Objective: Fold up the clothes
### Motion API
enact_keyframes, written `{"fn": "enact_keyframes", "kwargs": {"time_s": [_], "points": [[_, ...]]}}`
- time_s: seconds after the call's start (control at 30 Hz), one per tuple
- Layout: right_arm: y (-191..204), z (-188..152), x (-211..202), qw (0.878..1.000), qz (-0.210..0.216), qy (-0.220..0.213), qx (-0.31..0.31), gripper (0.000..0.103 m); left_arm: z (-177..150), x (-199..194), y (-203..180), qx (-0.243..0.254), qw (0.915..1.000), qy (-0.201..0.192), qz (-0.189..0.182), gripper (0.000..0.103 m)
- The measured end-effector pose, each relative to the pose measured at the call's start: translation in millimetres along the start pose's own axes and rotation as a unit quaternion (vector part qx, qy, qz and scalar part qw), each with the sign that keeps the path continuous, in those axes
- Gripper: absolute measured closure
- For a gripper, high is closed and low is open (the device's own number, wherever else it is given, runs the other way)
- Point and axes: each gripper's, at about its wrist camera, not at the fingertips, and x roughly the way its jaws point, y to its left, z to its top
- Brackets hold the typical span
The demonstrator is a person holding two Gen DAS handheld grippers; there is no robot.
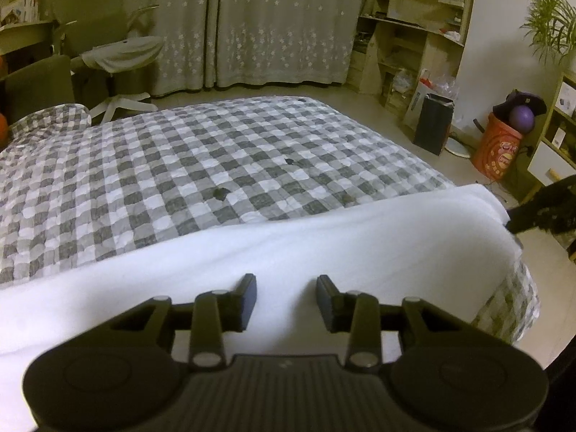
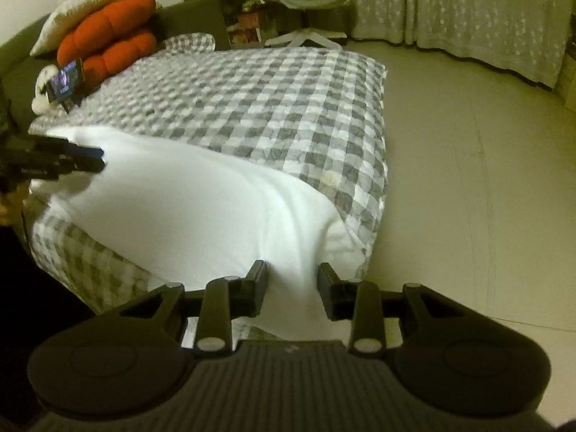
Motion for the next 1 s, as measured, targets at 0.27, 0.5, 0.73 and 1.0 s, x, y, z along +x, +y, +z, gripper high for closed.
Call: {"fn": "enact_keyframes", "kwargs": {"time_s": [0.27,0.5,0.73,1.0], "points": [[-70.0,-4.1,1.6,0.982,-0.066,0.005,0.175,0.065,2.8,2.5,-10.4,0.008,1.0,0.004,0.003,0.065],[-67.9,1.1,18.5,0.985,-0.02,-0.015,0.168,0.065,7.6,7.4,-21.4,0.016,0.9998,0.007,0.008,0.065],[-58.9,3.6,21.8,0.991,0.006,0.0,0.133,0.103,6.8,8.7,-25.0,0.02,0.9996,0.007,0.018,0.064],[-83.4,1.2,8.1,0.982,-0.015,-0.037,0.184,0.087,8.8,8.7,-25.4,0.017,0.9996,0.012,0.018,0.064]]}}
